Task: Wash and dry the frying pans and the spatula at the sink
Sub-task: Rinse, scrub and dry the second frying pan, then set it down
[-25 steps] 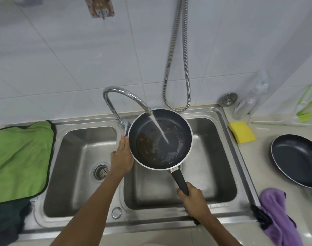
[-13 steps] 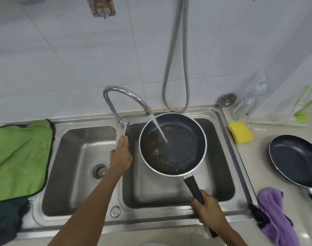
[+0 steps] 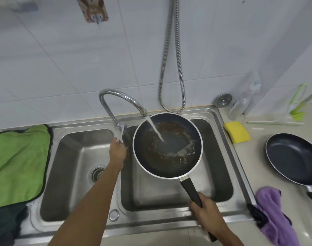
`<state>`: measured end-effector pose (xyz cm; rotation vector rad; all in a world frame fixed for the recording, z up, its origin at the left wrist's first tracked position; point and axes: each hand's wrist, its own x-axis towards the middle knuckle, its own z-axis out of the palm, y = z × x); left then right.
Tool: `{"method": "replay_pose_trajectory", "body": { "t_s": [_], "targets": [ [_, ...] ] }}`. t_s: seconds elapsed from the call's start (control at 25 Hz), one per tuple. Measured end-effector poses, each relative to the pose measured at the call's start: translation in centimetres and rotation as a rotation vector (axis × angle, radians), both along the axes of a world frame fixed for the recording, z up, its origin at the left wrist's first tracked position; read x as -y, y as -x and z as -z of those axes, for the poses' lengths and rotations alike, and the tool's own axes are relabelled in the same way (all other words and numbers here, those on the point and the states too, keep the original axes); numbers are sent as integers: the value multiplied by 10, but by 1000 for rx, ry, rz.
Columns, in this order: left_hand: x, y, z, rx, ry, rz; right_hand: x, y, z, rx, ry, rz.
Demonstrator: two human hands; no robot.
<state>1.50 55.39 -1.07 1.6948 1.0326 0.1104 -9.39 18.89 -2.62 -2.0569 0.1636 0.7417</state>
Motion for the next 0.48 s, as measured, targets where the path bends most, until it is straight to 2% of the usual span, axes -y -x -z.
{"method": "replay_pose_trajectory", "body": {
  "t_s": [0.08,0.12,0.2,0.32,0.4,0.48],
  "targets": [
    [-11,-15,-2,17,260,-201,-2,-1,-3,-12,-2,-3],
    [-13,-17,-2,21,308,-240,-3,-2,-5,-18,-9,-2],
    [-11,-17,-6,44,303,-274,-5,-3,-7,-24,-13,2],
    [-9,-26,-22,222,179,-377,-4,-5,-9,-24,-2,-7],
    [-11,-44,-40,350,209,-293,-3,-7,-10,-20,5,-20],
    [-18,-62,-57,370,242,-179,-5,-10,-11,-37,-4,-21]
  ]
}}
